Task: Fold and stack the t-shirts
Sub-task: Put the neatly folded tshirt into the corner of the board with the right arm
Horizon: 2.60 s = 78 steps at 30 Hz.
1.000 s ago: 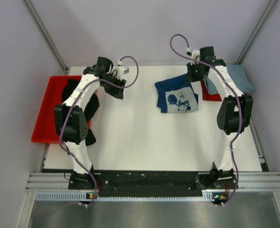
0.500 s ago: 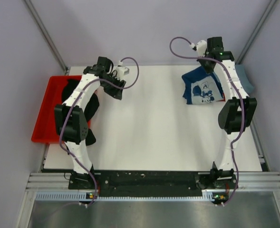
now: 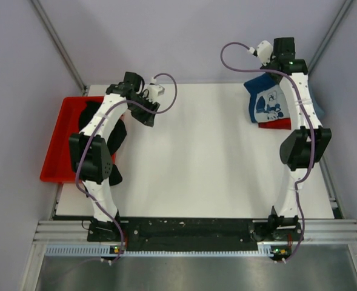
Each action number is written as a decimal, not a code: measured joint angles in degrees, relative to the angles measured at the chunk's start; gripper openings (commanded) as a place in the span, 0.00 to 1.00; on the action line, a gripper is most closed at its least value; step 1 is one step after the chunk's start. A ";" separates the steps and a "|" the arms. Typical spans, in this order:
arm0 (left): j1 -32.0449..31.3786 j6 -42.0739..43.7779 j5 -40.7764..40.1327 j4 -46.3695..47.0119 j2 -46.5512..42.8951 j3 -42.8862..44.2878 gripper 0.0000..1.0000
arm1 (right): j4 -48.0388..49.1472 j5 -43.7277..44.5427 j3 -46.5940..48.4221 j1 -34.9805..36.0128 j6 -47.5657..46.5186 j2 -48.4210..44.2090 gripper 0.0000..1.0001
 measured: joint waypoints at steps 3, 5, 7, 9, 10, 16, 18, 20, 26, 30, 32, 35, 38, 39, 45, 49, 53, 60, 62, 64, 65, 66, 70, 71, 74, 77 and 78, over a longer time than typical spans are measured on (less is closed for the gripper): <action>0.00 0.00 -0.31 0.00 0.00 0.00 0.50 | 0.11 0.35 0.42 -0.26 -1.73 0.02 0.00; 0.00 0.00 -0.50 0.00 0.00 0.00 0.50 | 0.17 1.07 0.79 -0.35 -3.04 0.02 0.00; 0.00 0.00 -0.74 0.00 0.00 0.00 0.50 | 0.57 1.49 0.98 -0.59 -4.28 0.00 0.00; 0.00 0.04 -0.98 -0.04 0.00 0.00 0.50 | 0.81 1.44 1.01 -1.16 -5.03 0.02 0.00; 0.00 0.07 -1.11 -0.07 0.00 0.00 0.50 | 0.96 1.22 1.01 -1.66 -5.35 0.02 0.00; 0.00 0.87 -2.27 -0.76 0.00 0.44 0.52 | 4.15 -1.55 0.83 -6.82 -7.30 0.09 0.00; 0.00 1.05 -2.34 -1.09 0.00 0.72 0.53 | 5.88 -2.45 0.83 -8.09 -7.89 0.44 0.00; 0.00 1.09 -2.58 -1.66 0.00 1.33 0.53 | 8.72 -3.54 0.87 -9.05 -8.87 1.42 0.00; 0.00 1.11 -4.35 -3.08 0.00 3.28 0.53 | 15.74 -6.71 0.85 -11.04 -12.76 7.63 0.01; 0.00 1.25 -5.68 -4.48 0.76 4.24 0.53 | 22.08 -7.23 -0.79 -12.48 -15.28 10.88 0.28; 0.00 1.22 -6.08 -5.25 1.75 5.33 0.53 | 27.15 -7.34 -2.16 -13.60 -16.28 12.04 0.61; 0.00 1.18 -6.75 -6.29 3.43 7.23 0.53 | 36.52 -6.69 -2.97 -15.52 -16.83 14.27 0.81; 0.00 1.09 -7.21 -7.04 4.22 7.80 0.53 | 42.84 -5.79 -2.86 -16.83 -15.87 15.98 0.99; 0.00 1.07 -7.34 -7.28 4.24 7.80 0.54 | 43.52 -5.40 -2.78 -17.11 -15.08 16.17 0.99; 0.00 1.09 -7.41 -7.52 3.91 7.17 0.54 | 42.91 -5.70 -2.60 -16.37 -6.75 12.76 0.99; 0.00 1.55 -7.37 -6.36 -0.61 0.74 0.54 | 41.68 -7.21 -13.29 -13.42 -0.72 1.33 0.99; 0.00 1.77 -6.67 -3.96 -8.11 -8.74 0.56 | 42.69 -13.73 -27.78 -9.97 10.84 -13.79 0.99; 0.07 2.01 -5.25 7.13 -21.70 -28.41 0.62 | 56.50 -26.60 -62.38 -8.76 32.33 -39.21 0.99; 0.28 1.44 -5.22 12.66 -25.22 -34.64 0.63 | 58.77 -28.30 -71.19 -8.35 36.59 -43.47 0.99; 0.74 0.72 -5.35 19.06 -28.94 -41.64 0.63 | 60.33 -29.46 -79.71 -7.23 39.78 -46.56 0.99; 0.98 0.31 -5.49 21.99 -30.29 -44.39 0.63 | 60.52 -29.62 -82.68 -6.69 40.54 -47.43 0.99; 1.27 -0.24 -5.75 25.33 -31.74 -47.63 0.69 | 60.61 -29.44 -86.27 -5.90 41.35 -48.50 0.99; 2.71 -2.69 -6.99 39.56 -36.30 -59.69 0.78 | 61.22 -25.20 -97.85 -1.55 42.84 -52.52 0.99; 3.17 -3.34 -7.15 43.34 -37.11 -62.49 0.80 | 62.20 -23.52 -100.43 -0.02 42.71 -53.59 0.99; 4.15 -5.33 -8.04 52.28 -38.49 -68.63 0.84 | 66.53 -18.16 -106.57 3.89 41.97 -55.58 0.99; 4.66 -7.72 -9.27 58.80 -38.60 -71.60 0.85 | 73.02 -14.10 -112.08 5.95 41.59 -55.71 0.99; 4.70 -8.26 -9.29 60.11 -38.58 -71.76 0.85 | 74.03 -13.27 -113.18 6.36 41.35 -55.71 0.99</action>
